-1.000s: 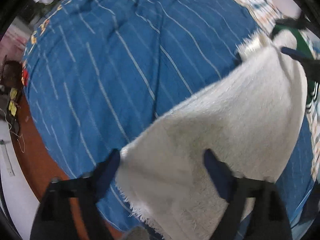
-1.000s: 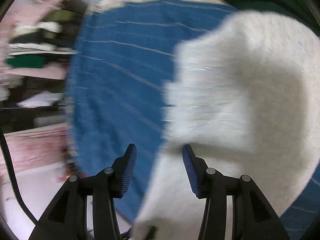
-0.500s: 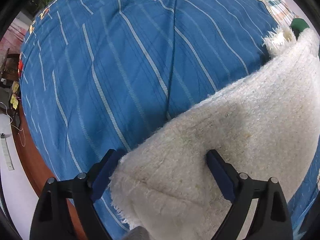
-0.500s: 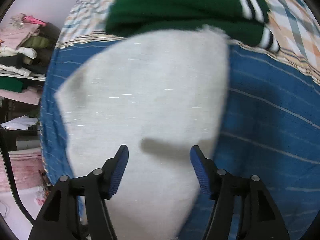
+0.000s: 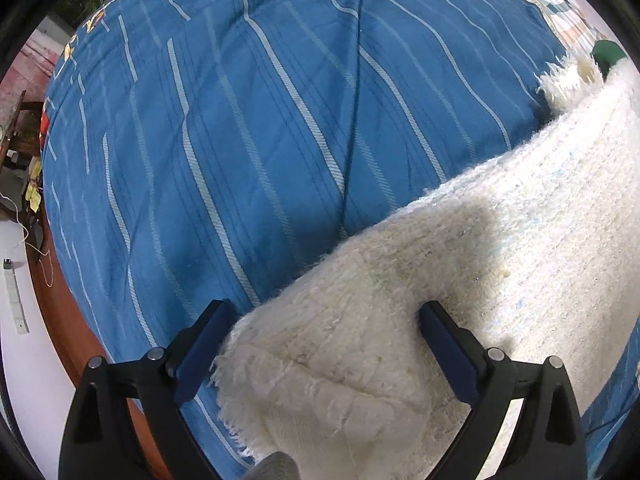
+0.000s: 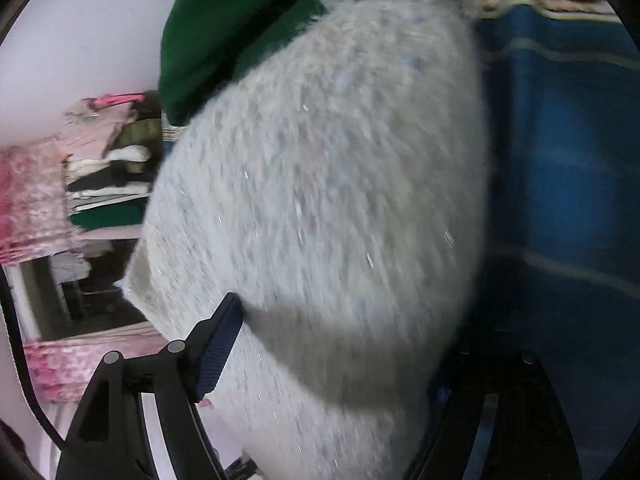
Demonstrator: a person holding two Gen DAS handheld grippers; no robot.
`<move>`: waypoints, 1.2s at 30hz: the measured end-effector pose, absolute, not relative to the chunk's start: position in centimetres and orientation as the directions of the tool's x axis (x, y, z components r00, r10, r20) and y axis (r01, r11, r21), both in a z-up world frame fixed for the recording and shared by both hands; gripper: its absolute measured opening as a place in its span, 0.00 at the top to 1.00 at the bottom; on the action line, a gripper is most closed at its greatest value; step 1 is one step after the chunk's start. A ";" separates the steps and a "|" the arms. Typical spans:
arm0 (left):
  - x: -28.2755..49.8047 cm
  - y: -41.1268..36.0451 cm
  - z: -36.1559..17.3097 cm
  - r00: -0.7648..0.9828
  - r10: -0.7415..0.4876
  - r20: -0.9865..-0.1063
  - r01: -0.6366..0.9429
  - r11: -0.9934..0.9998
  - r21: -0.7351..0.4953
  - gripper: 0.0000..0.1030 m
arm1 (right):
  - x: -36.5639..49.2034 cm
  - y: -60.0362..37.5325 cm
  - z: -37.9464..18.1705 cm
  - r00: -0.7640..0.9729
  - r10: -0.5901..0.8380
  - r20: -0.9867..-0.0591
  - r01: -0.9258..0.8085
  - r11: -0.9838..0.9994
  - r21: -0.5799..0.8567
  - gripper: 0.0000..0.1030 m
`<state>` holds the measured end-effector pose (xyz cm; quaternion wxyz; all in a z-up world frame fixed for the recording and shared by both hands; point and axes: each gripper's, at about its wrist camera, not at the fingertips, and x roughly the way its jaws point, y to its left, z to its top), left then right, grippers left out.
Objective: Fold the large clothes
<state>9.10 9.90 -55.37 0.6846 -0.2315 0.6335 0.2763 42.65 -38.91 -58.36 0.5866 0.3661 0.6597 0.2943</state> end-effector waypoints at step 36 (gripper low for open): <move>14.8 -10.8 -51.2 0.168 0.199 -0.966 -0.279 0.949 0.147 0.03 | 12.3 -63.7 -43.0 0.123 0.314 -0.942 0.347 0.876 0.337 0.56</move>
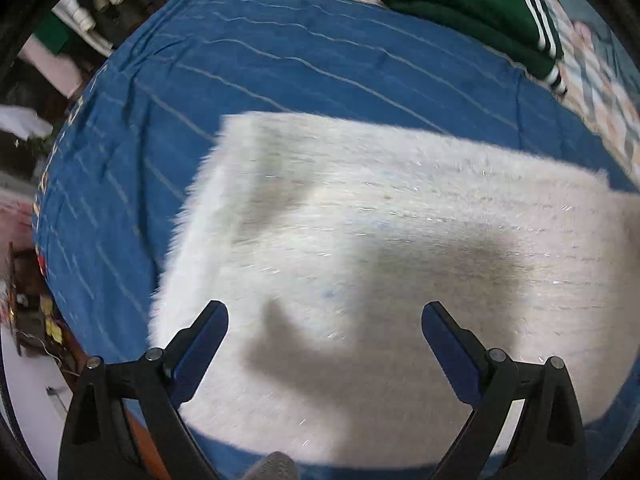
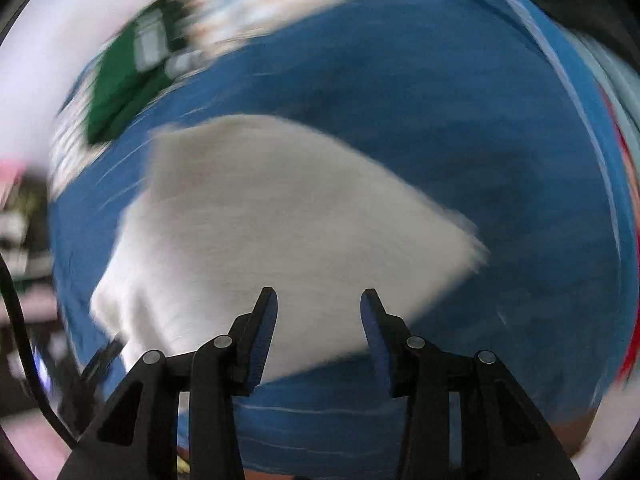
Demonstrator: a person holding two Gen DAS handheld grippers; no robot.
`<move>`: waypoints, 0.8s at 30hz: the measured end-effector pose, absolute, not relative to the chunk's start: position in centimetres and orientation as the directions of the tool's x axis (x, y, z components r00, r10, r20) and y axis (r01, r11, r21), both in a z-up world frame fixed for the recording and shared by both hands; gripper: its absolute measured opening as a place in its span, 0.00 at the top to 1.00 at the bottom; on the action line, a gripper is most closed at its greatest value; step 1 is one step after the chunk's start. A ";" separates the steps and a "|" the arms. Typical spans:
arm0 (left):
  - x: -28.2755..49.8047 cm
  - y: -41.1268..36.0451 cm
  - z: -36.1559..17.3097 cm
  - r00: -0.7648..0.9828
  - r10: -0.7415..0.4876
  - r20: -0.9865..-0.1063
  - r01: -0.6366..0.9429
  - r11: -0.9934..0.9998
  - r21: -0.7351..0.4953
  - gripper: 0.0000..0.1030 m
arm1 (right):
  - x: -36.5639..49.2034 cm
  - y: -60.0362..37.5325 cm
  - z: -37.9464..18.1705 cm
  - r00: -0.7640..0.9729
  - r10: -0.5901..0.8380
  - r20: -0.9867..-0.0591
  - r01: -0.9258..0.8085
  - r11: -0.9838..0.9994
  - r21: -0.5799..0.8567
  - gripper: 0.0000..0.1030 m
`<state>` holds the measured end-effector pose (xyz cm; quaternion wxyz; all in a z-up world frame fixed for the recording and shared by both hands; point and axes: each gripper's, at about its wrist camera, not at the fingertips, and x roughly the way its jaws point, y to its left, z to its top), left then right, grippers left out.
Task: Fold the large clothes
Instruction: 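Lay the folded hem down with both grippers and open them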
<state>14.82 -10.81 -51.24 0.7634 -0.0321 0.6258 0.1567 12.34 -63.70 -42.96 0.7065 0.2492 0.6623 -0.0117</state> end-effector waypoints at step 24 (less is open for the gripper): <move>17.2 -7.2 -56.4 0.207 0.157 -0.966 -0.313 0.946 0.086 0.00 | 27.3 -51.4 -46.7 -0.016 0.486 -0.874 -0.076 0.871 0.486 0.58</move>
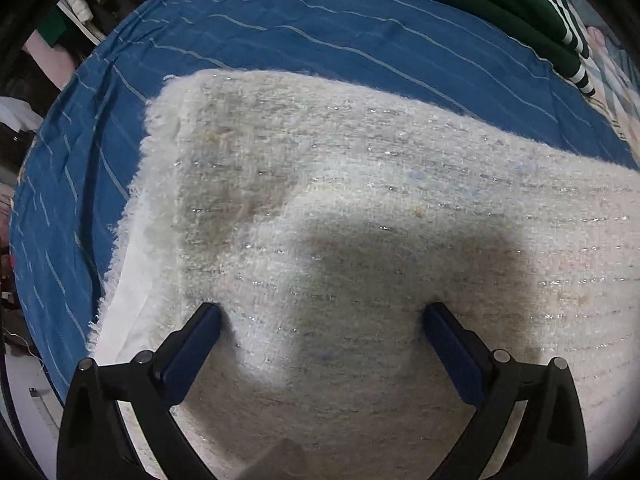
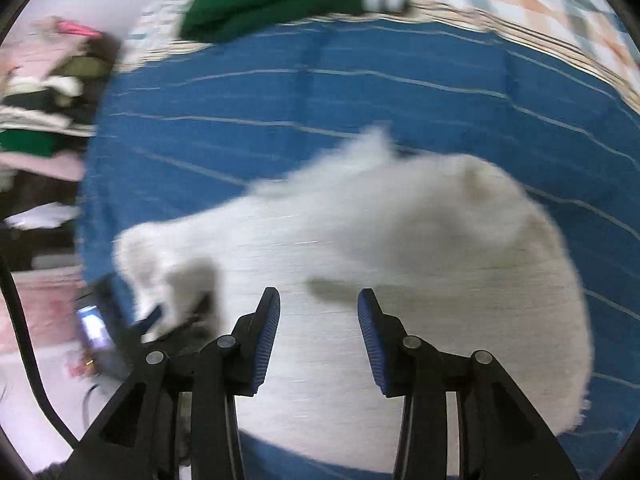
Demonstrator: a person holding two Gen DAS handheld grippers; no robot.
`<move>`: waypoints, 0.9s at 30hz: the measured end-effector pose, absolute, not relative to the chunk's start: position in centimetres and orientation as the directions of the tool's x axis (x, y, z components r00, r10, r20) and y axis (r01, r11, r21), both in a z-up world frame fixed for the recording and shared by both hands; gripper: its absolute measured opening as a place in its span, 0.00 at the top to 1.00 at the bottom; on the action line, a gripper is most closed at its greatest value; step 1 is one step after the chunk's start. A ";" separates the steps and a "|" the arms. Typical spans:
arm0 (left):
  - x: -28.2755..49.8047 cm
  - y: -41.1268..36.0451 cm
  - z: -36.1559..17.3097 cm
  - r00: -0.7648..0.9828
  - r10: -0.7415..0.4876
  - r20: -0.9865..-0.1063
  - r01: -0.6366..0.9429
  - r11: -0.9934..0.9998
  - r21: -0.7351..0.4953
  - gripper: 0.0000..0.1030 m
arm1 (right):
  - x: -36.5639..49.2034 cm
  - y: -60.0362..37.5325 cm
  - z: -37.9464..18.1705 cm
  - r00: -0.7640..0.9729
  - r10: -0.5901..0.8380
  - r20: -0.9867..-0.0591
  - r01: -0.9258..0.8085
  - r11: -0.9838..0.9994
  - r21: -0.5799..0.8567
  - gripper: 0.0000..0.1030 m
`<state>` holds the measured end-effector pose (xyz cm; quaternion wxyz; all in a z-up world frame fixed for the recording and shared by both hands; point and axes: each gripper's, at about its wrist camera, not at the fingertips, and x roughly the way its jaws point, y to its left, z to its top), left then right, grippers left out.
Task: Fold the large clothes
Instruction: 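Lay the folded hem down with both grippers and open them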
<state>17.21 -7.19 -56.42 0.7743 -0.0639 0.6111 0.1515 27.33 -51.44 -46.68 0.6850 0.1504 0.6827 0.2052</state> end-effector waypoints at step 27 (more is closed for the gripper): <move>19.6 5.7 -51.3 0.280 0.124 -0.952 -0.359 0.933 0.016 0.95 | 18.4 -61.7 -48.8 0.027 0.448 -0.893 0.263 0.859 0.439 0.58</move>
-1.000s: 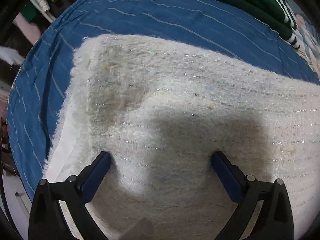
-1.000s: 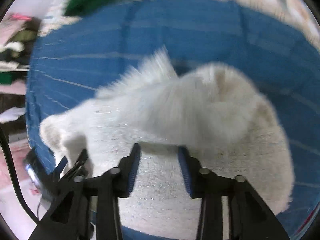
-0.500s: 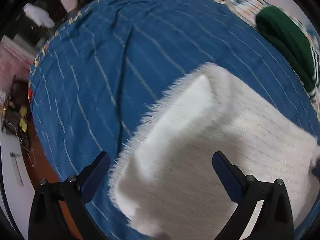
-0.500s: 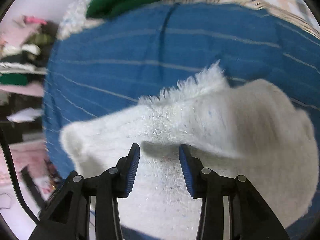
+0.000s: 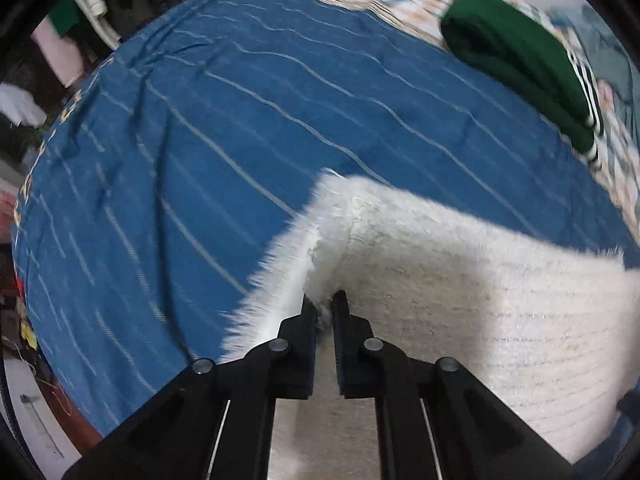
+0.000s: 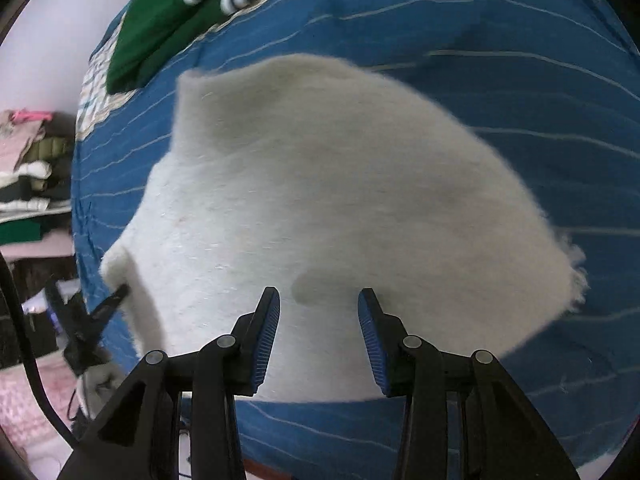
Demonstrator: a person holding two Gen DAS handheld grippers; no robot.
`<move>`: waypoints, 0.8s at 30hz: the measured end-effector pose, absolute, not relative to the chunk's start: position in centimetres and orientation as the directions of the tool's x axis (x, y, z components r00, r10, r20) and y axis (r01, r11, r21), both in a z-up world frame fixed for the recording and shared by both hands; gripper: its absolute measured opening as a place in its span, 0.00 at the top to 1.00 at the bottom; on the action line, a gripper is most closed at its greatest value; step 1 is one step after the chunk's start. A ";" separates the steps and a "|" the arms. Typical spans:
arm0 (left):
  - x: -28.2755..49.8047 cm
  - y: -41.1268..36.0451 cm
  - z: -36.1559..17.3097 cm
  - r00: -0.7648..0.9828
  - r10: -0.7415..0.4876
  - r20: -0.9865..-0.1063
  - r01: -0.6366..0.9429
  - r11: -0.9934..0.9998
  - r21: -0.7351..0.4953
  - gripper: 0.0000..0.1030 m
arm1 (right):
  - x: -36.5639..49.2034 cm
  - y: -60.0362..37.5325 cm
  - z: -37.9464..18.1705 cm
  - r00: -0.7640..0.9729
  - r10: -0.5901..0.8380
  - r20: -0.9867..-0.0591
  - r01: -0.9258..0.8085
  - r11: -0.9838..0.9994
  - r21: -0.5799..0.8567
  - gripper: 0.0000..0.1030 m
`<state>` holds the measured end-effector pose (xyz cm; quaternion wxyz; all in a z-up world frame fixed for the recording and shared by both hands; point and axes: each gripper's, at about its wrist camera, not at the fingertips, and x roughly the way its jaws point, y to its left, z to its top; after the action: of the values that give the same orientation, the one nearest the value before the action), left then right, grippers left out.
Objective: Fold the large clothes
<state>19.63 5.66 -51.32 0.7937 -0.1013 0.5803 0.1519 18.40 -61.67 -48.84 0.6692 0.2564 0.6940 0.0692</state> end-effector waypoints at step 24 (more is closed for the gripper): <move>18.9 5.4 -50.5 0.255 0.165 -0.953 -0.350 0.934 0.068 0.88 | 32.7 -56.4 -52.9 0.013 0.346 -0.938 0.155 0.926 0.344 0.86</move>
<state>18.86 5.39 -50.46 0.7882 -0.0789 0.5881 0.1633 32.70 -56.42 -52.93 0.6888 0.1795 0.6989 0.0693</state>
